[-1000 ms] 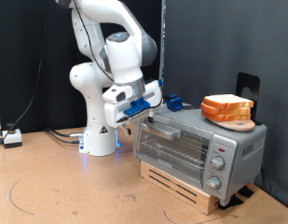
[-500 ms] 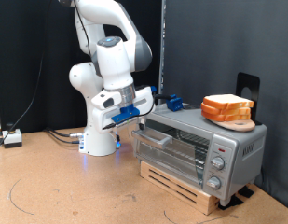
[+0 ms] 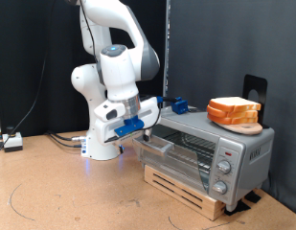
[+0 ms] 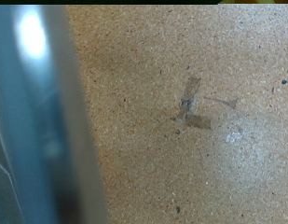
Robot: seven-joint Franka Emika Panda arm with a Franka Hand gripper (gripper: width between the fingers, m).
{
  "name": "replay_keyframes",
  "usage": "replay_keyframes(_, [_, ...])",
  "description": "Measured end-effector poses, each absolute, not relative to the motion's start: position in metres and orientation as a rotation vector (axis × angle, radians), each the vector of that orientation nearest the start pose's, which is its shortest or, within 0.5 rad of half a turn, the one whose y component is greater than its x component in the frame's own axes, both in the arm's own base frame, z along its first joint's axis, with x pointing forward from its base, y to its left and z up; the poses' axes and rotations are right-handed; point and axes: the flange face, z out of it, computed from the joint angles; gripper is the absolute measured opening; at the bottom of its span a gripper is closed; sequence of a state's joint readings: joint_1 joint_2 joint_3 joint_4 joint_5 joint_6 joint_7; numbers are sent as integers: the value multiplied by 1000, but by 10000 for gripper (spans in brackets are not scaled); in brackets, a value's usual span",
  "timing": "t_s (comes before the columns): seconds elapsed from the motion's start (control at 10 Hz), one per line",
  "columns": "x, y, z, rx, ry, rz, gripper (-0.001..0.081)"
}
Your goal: Make a piece of toast with the oven
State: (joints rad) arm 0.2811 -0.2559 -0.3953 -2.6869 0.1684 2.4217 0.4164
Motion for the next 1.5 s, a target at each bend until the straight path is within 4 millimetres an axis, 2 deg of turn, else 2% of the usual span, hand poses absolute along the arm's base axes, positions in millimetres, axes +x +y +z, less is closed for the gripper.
replay_keyframes(0.3, [408,-31,300,-2766,917,81,804])
replay_keyframes(0.8, [419,-28,312,-2737,885,52,804])
replay_keyframes(1.1, [419,-31,300,-2831,919,74,804])
replay_keyframes(1.5, [425,-34,293,-2838,932,21,804])
